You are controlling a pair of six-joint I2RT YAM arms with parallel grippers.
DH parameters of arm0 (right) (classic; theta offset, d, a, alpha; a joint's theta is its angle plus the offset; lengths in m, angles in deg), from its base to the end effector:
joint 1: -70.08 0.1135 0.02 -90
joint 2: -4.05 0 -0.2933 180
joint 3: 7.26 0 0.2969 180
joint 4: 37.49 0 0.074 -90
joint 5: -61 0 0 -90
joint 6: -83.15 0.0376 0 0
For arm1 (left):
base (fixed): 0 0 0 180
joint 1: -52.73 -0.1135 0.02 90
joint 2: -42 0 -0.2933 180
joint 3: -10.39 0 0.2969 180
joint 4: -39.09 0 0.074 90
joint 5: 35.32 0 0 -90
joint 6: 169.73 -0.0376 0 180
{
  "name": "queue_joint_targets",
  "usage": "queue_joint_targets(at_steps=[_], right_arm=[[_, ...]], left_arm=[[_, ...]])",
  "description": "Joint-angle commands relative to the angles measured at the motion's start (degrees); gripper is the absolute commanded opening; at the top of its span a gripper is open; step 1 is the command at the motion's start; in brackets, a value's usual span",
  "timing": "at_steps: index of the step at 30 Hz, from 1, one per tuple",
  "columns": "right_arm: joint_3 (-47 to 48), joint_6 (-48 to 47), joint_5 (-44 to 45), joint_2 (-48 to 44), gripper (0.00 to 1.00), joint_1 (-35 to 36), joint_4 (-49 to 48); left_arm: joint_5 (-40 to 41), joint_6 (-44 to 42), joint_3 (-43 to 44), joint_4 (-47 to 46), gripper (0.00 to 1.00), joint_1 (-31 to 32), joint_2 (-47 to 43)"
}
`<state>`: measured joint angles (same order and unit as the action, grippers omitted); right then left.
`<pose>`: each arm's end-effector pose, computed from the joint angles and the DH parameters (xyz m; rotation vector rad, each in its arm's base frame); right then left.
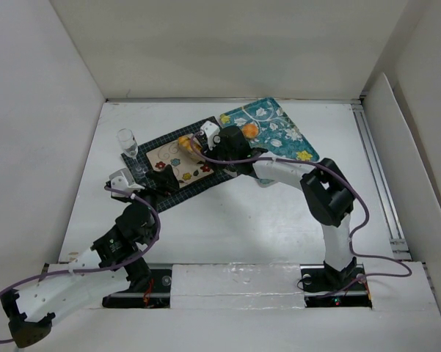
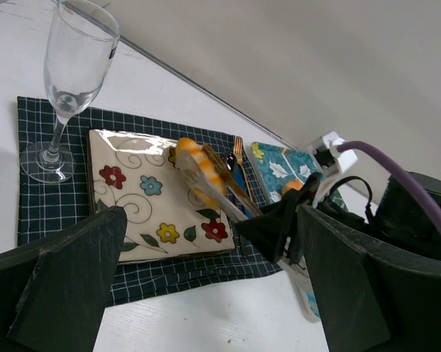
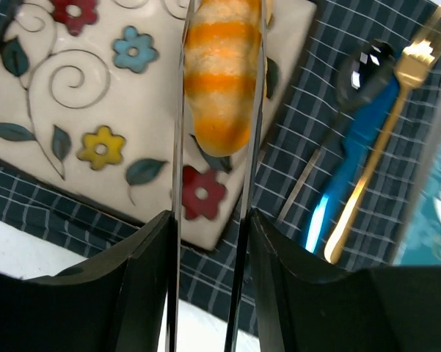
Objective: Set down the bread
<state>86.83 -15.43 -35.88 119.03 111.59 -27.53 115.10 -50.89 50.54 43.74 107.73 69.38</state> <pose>0.3840 0.3459 0.2164 -0.9717 1.9071 0.4674 0.1075 -0.0965 0.3271 -0.5380 1.4170 -0.4240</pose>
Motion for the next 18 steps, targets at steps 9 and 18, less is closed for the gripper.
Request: queue_joint_targets(at_steps=[9,18], right_arm=[[4.8,0.6,-1.2,3.8,0.48,2.7,-4.9],[4.8,-0.3,0.7,0.4,0.61,3.2,-2.5]], left_arm=[[0.2,-0.3,-1.4,-2.2,0.99,-0.2,-0.7],[-0.1,-0.1,-2.0,-2.1,0.99,-0.2,-1.9]])
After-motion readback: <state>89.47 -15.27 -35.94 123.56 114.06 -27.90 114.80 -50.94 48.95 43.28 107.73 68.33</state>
